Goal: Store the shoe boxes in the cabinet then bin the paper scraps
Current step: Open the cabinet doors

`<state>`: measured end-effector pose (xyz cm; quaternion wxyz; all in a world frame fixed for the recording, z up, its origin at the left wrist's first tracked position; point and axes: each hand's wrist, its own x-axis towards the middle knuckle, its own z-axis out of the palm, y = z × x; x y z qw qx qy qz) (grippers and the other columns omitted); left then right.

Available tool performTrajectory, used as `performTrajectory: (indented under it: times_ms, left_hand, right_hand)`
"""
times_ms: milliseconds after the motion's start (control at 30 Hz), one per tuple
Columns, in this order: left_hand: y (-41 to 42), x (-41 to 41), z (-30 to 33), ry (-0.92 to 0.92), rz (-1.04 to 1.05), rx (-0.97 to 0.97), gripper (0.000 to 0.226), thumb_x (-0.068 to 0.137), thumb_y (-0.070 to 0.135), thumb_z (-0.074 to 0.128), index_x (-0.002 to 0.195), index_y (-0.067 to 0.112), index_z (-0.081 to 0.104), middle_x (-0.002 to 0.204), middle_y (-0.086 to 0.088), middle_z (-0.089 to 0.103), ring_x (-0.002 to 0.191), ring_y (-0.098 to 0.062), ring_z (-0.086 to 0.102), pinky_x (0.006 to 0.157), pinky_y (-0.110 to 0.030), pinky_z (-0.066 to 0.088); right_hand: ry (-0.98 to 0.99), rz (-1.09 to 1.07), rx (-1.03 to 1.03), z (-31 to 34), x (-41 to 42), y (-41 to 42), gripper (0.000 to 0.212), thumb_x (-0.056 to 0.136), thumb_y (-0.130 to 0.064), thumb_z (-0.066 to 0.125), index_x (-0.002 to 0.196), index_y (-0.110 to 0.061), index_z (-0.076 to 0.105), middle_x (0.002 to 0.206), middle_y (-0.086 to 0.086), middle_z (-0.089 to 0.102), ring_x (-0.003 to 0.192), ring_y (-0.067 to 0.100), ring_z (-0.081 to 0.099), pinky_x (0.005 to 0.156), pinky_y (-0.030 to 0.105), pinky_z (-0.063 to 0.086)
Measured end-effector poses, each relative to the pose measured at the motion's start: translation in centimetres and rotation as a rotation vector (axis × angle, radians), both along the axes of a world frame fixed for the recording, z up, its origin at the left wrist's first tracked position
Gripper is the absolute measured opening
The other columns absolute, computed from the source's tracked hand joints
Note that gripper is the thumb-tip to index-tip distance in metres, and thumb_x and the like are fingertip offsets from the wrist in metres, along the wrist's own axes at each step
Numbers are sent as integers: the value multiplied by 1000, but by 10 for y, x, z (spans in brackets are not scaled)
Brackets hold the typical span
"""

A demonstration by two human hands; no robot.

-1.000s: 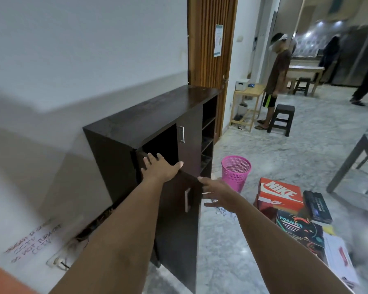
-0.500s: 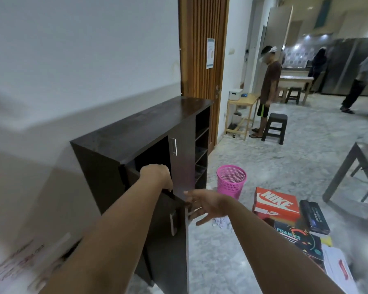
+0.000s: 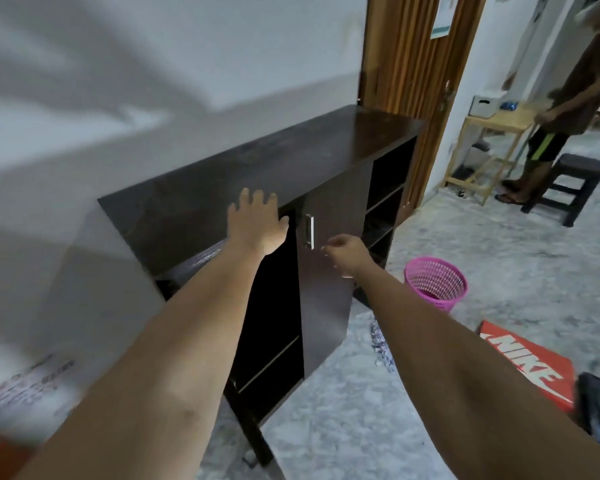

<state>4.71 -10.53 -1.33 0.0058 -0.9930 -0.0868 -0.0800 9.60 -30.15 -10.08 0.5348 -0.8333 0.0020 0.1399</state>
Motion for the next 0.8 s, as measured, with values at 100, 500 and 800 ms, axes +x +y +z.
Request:
performTrajectory:
  times_ms: [100, 500, 800]
  left_hand:
    - [10, 43, -14, 51, 32, -42, 69, 101, 60, 24, 160, 25, 22, 169, -6, 15, 156, -34, 6, 123, -58, 15]
    - [9, 61, -40, -30, 110, 94, 64, 102, 61, 9, 160, 33, 17, 167, -5, 24, 154, -33, 21, 122, -59, 21]
    - [11, 61, -35, 10, 97, 43, 66, 101, 63, 8, 160, 35, 13, 169, -4, 18, 155, -32, 15, 123, -59, 17]
  right_hand:
    - [-122, 54, -112, 9, 37, 23, 63, 88, -31, 73, 143, -11, 51, 132, 9, 63, 117, 29, 63, 83, 30, 46]
    - [-229, 230, -227, -15, 88, 21, 55, 76, -57, 79, 106, -16, 56, 102, 3, 66, 95, 28, 65, 72, 37, 51]
    - [-367, 116, -273, -25, 56, -66, 61, 69, -80, 64, 83, -23, 48, 79, -4, 61, 77, 24, 62, 61, 37, 44]
